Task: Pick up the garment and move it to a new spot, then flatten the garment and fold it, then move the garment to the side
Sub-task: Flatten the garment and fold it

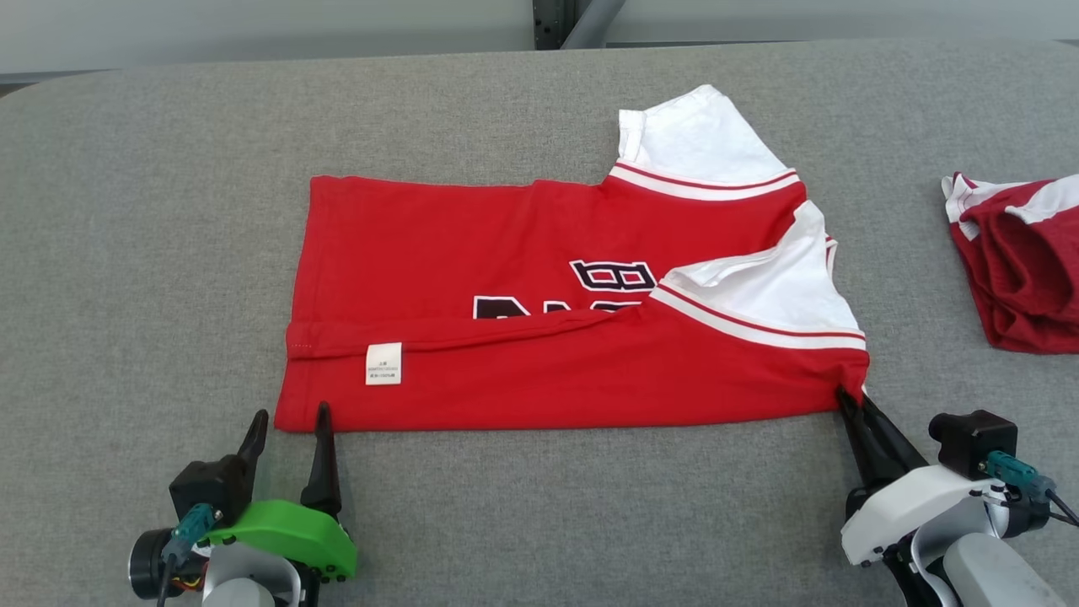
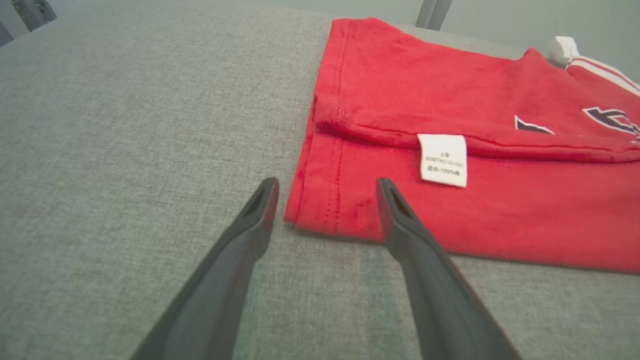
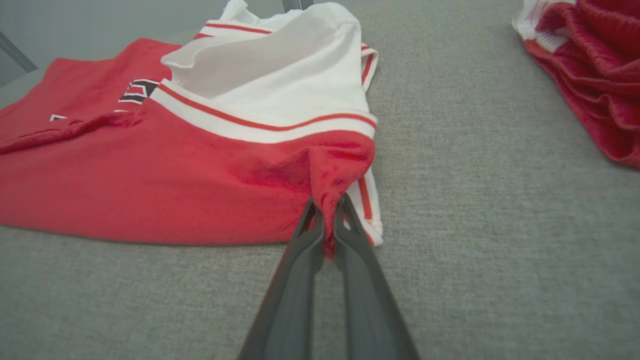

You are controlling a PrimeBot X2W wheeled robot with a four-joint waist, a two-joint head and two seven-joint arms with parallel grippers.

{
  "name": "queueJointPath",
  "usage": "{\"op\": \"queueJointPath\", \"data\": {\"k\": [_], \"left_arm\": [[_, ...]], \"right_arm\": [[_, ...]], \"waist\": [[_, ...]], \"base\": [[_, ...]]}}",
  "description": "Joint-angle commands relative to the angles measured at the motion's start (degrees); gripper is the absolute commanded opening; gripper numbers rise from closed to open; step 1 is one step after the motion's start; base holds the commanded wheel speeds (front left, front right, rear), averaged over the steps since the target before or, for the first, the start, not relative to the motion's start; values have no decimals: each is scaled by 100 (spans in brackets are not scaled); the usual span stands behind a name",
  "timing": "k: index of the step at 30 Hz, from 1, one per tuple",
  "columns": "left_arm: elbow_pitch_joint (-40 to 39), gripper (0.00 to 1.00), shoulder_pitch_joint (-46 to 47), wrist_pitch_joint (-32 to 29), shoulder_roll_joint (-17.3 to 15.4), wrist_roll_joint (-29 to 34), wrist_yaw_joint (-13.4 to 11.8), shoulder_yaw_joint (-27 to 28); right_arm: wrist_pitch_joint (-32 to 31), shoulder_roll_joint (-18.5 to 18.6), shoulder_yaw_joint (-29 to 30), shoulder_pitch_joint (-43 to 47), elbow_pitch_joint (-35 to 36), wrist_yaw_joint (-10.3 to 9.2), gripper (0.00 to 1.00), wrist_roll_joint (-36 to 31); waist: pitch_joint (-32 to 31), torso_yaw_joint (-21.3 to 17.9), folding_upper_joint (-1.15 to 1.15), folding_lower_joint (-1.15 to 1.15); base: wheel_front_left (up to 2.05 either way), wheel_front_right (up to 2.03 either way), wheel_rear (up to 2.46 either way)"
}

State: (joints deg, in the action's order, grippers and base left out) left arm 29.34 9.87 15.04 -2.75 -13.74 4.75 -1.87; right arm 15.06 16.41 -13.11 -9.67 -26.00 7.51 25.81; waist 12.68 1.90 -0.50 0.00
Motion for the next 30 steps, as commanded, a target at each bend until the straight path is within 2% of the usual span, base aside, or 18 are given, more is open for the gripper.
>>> {"op": "queueJointPath", "data": {"k": [1, 10, 11, 12, 13, 15, 17, 23, 30], "left_arm": [[76, 100, 109, 15, -28, -24, 14, 34], [411, 100, 319, 15, -28, -66, 65, 163], [448, 76, 342, 16, -28, -69, 67, 164], [499, 45, 360, 15, -28, -86, 69, 161], [533, 31, 372, 16, -28, -102, 79, 151], [601, 19, 388, 15, -28, -150, 88, 138], [667, 0, 428, 15, -28, -174, 92, 138], [736, 0, 451, 4, -29, -177, 122, 175], [524, 0, 60, 8, -35, -83, 157, 398]], "right_arm": [[14, 28, -15, -33, 22, -5, 0, -46], [14, 95, -86, -79, 141, -6, 0, -48], [14, 100, -93, -74, 149, -5, 0, -50], [14, 102, -104, -67, 159, -5, 0, -52], [14, 103, -109, -60, 166, -6, 0, -49], [14, 110, -119, -55, 178, -6, 0, -38], [14, 120, -132, -64, 188, -5, 0, -26], [14, 130, -133, -73, 159, -6, 0, 16], [14, 173, -133, 158, 62, -6, 0, 78]], "waist": [[33, -21, 50, 0], [113, -97, 50, 0], [115, -103, 50, 0], [114, -107, 50, 0], [115, -110, 50, 0], [124, -116, 50, 0], [137, -118, 50, 0], [83, -105, 50, 0], [-384, -87, 50, 0]], "base": [[0, 0, 0], [0, 0, 0], [0, 0, 0], [0, 0, 0], [0, 0, 0], [0, 0, 0], [0, 0, 0], [0, 0, 0], [0, 0, 0]]}}
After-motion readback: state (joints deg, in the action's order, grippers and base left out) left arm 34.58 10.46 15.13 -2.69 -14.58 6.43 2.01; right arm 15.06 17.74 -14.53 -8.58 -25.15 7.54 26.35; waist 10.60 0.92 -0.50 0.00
